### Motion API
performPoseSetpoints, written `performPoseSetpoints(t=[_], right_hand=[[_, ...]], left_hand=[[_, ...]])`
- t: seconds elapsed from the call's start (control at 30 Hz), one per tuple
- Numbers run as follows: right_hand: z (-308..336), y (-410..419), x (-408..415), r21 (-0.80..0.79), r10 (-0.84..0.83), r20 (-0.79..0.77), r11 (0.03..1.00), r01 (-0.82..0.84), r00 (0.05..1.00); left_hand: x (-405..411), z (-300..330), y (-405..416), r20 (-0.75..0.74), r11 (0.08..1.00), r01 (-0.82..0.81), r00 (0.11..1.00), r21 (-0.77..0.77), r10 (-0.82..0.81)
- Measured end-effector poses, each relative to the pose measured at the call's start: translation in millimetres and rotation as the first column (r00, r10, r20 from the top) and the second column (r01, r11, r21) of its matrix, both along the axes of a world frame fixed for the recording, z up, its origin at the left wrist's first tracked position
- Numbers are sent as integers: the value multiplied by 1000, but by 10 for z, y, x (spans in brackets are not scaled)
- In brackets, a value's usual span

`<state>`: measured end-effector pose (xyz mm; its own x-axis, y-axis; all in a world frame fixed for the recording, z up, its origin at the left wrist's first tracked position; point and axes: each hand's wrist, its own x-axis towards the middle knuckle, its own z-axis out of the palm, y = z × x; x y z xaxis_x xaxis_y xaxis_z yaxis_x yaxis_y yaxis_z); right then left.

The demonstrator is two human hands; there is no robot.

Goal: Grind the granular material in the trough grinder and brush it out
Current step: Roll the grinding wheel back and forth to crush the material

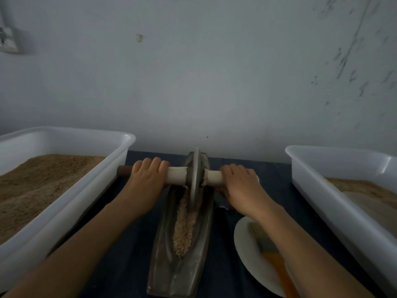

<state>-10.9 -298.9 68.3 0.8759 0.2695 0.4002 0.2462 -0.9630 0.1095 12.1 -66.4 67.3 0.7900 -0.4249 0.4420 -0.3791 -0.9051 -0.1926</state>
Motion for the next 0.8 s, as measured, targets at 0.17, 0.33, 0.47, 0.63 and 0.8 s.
performPoseSetpoints(t=[0.17,0.33,0.47,0.63,0.8], right_hand=[[46,18,-75,-19,11,-69,1000,-12,998],[255,107,-316,-34,9,-298,999,-20,955],[463,156,-507,-27,8,-500,999,-25,866],[531,179,-555,-6,24,-573,999,-34,820],[331,121,-328,-26,21,-342,999,-32,939]], left_hand=[[-55,43,52,-94,999,35,995,-14,-36],[-197,250,122,-340,997,62,939,47,-42],[-332,435,178,-571,989,112,820,95,-38],[-372,532,234,-752,993,113,657,38,-46],[-212,409,166,-599,996,84,799,25,-52]])
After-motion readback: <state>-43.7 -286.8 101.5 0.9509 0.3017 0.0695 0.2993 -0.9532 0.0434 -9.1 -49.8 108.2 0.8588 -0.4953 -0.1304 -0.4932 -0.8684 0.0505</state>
